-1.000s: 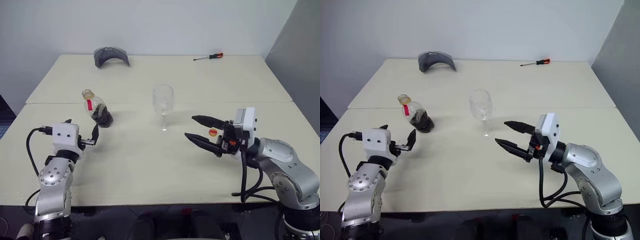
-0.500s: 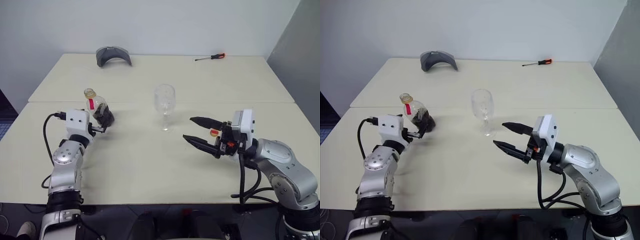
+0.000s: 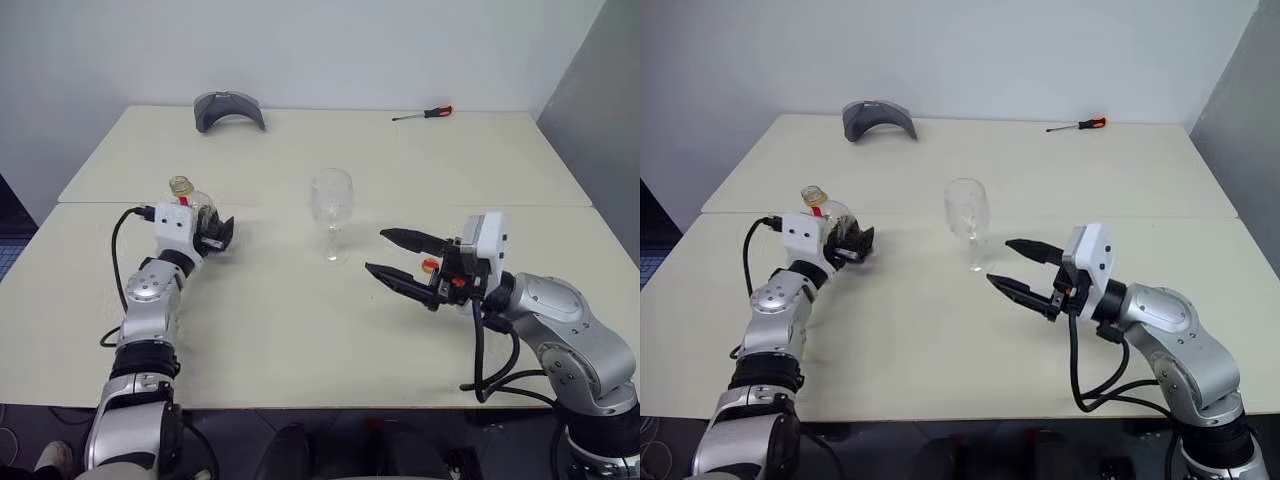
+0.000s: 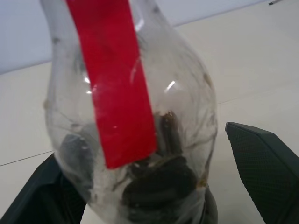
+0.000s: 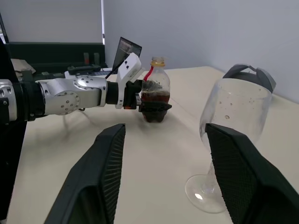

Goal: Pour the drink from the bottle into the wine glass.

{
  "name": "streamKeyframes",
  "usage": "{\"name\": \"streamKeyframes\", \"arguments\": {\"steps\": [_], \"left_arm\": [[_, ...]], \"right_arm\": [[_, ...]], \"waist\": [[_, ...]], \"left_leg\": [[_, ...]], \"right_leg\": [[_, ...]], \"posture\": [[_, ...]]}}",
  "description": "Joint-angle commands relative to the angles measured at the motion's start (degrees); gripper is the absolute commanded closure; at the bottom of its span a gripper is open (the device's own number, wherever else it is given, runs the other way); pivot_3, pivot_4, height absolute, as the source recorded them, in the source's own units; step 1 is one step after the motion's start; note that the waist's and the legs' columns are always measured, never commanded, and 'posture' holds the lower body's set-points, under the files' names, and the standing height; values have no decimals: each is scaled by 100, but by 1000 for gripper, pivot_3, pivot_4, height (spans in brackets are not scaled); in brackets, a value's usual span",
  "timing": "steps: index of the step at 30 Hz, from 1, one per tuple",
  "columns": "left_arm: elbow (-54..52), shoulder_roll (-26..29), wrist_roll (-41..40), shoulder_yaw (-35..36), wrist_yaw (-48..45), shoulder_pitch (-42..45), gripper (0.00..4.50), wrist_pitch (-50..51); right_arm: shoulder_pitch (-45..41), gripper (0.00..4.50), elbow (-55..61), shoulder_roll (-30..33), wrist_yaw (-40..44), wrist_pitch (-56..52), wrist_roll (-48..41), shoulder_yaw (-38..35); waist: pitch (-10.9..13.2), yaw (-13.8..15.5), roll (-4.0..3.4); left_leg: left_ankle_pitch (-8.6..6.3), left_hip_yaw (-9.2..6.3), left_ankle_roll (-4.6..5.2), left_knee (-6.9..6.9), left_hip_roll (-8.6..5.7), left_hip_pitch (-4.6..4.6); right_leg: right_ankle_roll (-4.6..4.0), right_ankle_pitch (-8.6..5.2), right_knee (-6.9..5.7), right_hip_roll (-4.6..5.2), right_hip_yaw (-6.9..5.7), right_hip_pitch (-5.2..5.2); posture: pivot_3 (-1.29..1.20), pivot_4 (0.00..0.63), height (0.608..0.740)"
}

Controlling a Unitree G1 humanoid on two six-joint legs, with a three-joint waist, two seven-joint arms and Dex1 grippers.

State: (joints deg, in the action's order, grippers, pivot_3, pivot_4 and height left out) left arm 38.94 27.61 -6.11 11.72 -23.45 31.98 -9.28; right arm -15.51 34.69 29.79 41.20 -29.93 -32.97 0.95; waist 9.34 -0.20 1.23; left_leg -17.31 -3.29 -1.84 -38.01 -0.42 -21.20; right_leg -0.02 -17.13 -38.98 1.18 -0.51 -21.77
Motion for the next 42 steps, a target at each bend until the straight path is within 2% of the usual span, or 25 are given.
{"name": "streamKeyframes", "arguments": {"steps": [1, 2, 13, 16, 20, 24, 26, 30, 36, 42], "left_arm": [[248, 37, 46, -42, -52, 334, 0, -273], [361, 43, 51, -52, -62, 409, 0, -314], [1375, 98, 201, -141, -158, 977, 0, -829], [1298, 98, 181, -143, -232, 956, 607, -929], [673, 119, 75, -129, -359, 910, 1824, -640], [-60, 206, -93, -188, -824, 1110, 3055, -72], [-269, 300, -105, -291, -1125, 1347, 3360, 171], [-251, 480, 40, -593, -1660, 1938, 3474, 335], [453, 566, 331, -1105, -2470, 2963, 3475, 19], [1324, 563, 739, -1546, -3010, 3540, 3476, -907]], "right_arm": [[-51, 424, 148, 78, 13, -15, -205, -179], [-35, 34, 160, 98, 21, -12, -212, -185], [-140, 12, 145, 81, -216, -33, -251, -163], [-162, 0, 139, 94, -277, -54, -236, -124], [-254, 0, 87, 23, -471, -217, -293, -80], [-450, 0, -102, 89, -668, -251, 87, 27], [-628, 0, -253, 55, -800, -383, 142, 25], [-1099, 0, -603, 16, -950, -526, 365, 107], [-1901, 0, -1256, -202, -1029, -790, 408, 105], [-2383, 0, -1586, -386, -826, -974, 381, 258]], "waist": [[0, 4, 0], [0, 4, 1], [1, 1, 1], [0, 2, 1], [0, 2, 1], [1, 1, 1], [2, 0, 3], [3, -7, 4], [3, -29, 4], [5, -80, 1]], "left_leg": [[0, -1, 0, -1, 0, -1], [-1, -2, 2, -2, 0, -1], [-1, -2, 2, -6, -2, -6], [1, -2, -1, -6, -1, -9], [8, -6, -13, -17, -1, -40], [12, -12, -21, -40, -2, -71], [12, -14, -21, -44, -4, -75], [12, -16, -20, -45, -5, -78], [12, -12, -20, -46, -9, -79], [12, -1, -20, -47, -8, -89]], "right_leg": [[0, 0, 0, 0, -1, 0], [0, 0, -1, 0, -2, 1], [1, 0, -1, 0, -5, -2], [1, 0, -2, 0, -4, -6], [1, 1, -7, 0, -6, -30], [3, 4, -13, 0, -9, -51], [3, 4, -13, 0, -10, -51], [3, 4, -13, -3, -13, -52], [4, 4, -10, -3, -11, -53], [3, 4, -12, -2, -8, -64]], "posture": [[0, 150, 740], [0, 150, 740], [0, 150, 740], [0, 150, 740], [0, 150, 740], [0, 150, 740], [0, 150, 740], [0, 150, 740], [0, 150, 740], [0, 150, 740]]}}
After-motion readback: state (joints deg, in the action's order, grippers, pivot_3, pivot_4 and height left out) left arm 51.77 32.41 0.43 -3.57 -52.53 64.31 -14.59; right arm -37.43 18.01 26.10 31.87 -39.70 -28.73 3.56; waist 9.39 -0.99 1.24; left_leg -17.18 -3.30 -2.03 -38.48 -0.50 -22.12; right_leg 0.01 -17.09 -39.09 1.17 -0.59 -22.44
